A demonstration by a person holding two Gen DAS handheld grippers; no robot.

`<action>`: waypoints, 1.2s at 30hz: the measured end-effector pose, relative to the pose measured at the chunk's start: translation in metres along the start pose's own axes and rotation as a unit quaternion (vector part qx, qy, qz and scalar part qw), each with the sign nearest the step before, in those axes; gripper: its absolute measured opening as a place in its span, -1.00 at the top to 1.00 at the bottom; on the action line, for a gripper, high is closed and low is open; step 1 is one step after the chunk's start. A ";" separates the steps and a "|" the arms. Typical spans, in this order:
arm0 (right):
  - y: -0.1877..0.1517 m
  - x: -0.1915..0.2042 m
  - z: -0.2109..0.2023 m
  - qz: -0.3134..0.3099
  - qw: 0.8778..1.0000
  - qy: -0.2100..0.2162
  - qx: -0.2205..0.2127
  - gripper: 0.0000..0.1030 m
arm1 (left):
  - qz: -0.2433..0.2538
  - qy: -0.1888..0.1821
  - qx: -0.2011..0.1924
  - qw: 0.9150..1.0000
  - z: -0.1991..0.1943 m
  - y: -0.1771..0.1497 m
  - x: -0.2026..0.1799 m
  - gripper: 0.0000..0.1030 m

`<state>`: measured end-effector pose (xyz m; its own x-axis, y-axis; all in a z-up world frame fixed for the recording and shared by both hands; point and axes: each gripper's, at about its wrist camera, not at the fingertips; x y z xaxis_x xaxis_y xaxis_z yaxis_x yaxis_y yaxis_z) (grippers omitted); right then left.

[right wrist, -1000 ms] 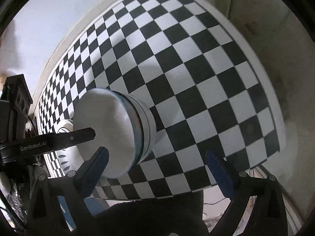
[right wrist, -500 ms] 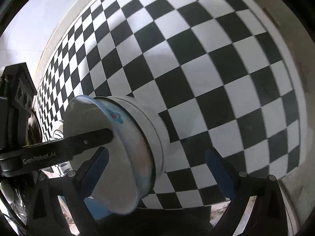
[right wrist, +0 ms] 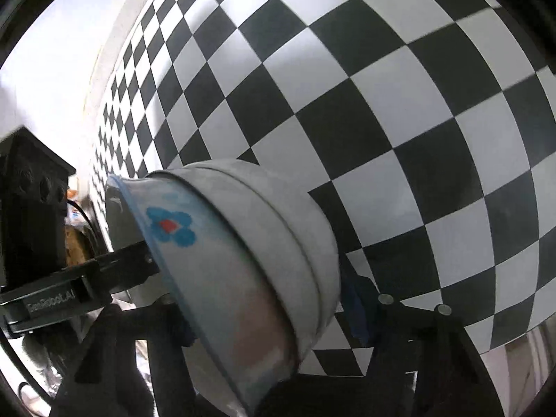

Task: Organize plates and bowls
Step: 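Close both tools on the rim of the bowl stack and lift it, then carry the bowl stack over the leaf-stripe plate stack with both tools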

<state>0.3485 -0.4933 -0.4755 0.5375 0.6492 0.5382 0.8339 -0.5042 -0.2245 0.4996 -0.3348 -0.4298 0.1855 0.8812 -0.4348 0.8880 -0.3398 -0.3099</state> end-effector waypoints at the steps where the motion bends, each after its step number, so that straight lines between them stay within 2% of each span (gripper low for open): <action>1: 0.000 -0.002 0.000 0.001 1.000 0.008 0.000 -0.18 | 0.001 -0.002 -0.001 1.000 -0.002 -0.003 0.003 0.32; 10: 0.009 -0.003 -0.012 -0.016 1.000 0.022 -0.002 -0.04 | -0.001 0.007 -0.009 1.000 -0.012 -0.013 0.007 0.32; 16: 0.001 0.004 -0.020 -0.027 0.999 0.028 -0.011 0.04 | -0.005 0.005 -0.019 1.000 -0.015 -0.023 0.009 0.32; 36: 0.003 0.088 -0.034 -0.101 0.994 0.034 -0.031 0.05 | -0.008 -0.003 -0.092 0.996 -0.086 -0.057 0.028 0.32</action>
<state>0.3946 -0.4569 -0.4012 0.3476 0.7022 0.6214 0.9137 -0.4026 -0.0561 0.4904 -0.2630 -0.3519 0.1692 0.8840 -0.4359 0.9528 -0.2598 -0.1570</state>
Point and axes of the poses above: each gripper's, at about its wrist camera, not at the fingertips, and z roughly the way its jaws point, x to its left, y to its top, and after that the axes turned 4 degrees about -z, right-handed
